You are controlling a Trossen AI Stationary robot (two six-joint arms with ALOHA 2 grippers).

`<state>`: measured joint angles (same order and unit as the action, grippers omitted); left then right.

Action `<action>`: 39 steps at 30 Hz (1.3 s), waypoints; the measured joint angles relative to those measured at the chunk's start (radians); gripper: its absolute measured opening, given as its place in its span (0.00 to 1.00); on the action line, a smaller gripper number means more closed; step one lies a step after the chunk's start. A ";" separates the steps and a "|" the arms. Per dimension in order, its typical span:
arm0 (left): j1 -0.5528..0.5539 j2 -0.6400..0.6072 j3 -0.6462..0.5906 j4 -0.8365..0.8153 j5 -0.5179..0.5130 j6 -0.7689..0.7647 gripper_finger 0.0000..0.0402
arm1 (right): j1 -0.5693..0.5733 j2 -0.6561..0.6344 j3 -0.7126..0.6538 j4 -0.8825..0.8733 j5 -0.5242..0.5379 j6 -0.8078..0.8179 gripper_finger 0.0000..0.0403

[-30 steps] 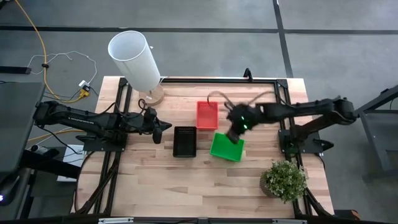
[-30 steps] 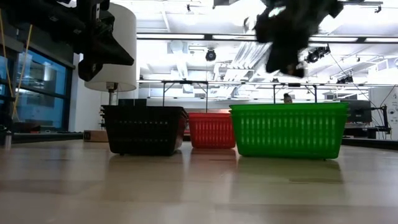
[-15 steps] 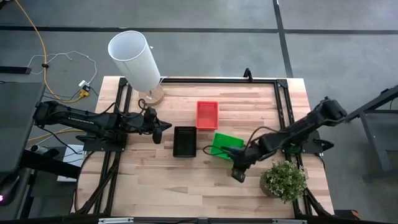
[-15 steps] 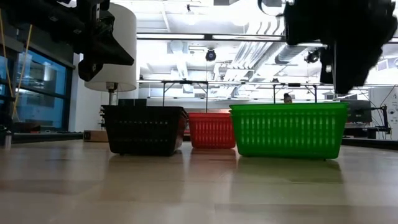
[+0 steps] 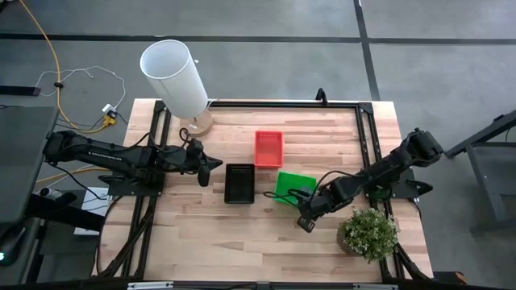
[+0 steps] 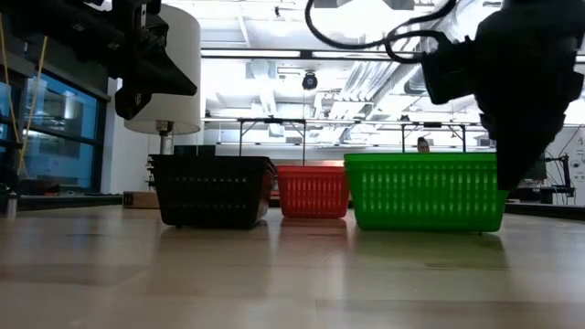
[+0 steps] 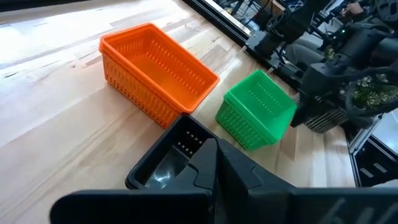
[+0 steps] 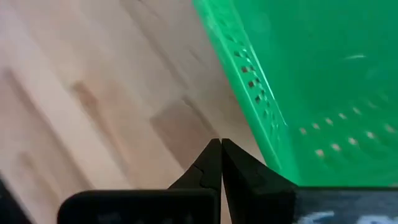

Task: Stack baskets by color
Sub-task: Adjust the stacked bins, then return to Home Position

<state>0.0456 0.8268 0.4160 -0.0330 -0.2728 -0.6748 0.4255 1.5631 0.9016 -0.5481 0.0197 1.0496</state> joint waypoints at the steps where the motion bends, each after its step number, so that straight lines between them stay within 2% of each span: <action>1: 0.000 0.000 0.000 0.000 0.000 -0.001 0.00 | 0.000 0.000 0.000 -0.020 0.004 0.000 0.00; 11: 0.000 0.000 0.000 0.000 0.000 -0.002 0.00 | 0.000 0.000 0.000 -0.092 0.067 -0.016 0.00; 17: 0.000 -0.005 0.000 0.026 0.019 -0.001 0.00 | 0.000 -0.002 0.010 -0.099 0.039 -0.046 0.00; 21: -0.002 -0.060 0.001 0.147 0.141 0.063 0.00 | 0.028 -0.057 0.074 -0.094 0.046 -0.169 0.00; 25: -0.008 -0.114 0.001 0.256 0.209 0.138 0.00 | 0.025 -0.166 0.156 -0.068 0.167 -0.362 0.00; 28: -0.023 -0.148 0.001 0.308 0.182 0.194 0.00 | -0.012 -0.260 0.204 0.036 0.269 -0.527 0.00; 30: -0.031 -0.168 0.001 0.323 0.146 0.228 0.00 | -0.055 -0.320 0.212 0.138 0.289 -0.616 0.00; 32: -0.037 -0.186 0.001 0.334 0.121 0.250 0.00 | -0.103 -0.376 0.212 0.205 0.288 -0.700 0.00; 35: -0.045 -0.206 0.001 0.330 0.103 0.260 0.00 | -0.169 -0.447 0.212 0.213 0.268 -0.800 0.00; 39: -0.049 -0.221 0.001 0.329 0.104 0.271 0.00 | -0.238 -0.547 0.142 0.233 0.207 -0.849 0.00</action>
<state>-0.0032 0.6055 0.4171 0.2957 -0.1688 -0.4035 0.1871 1.0163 1.0433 -0.3153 0.2265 0.2004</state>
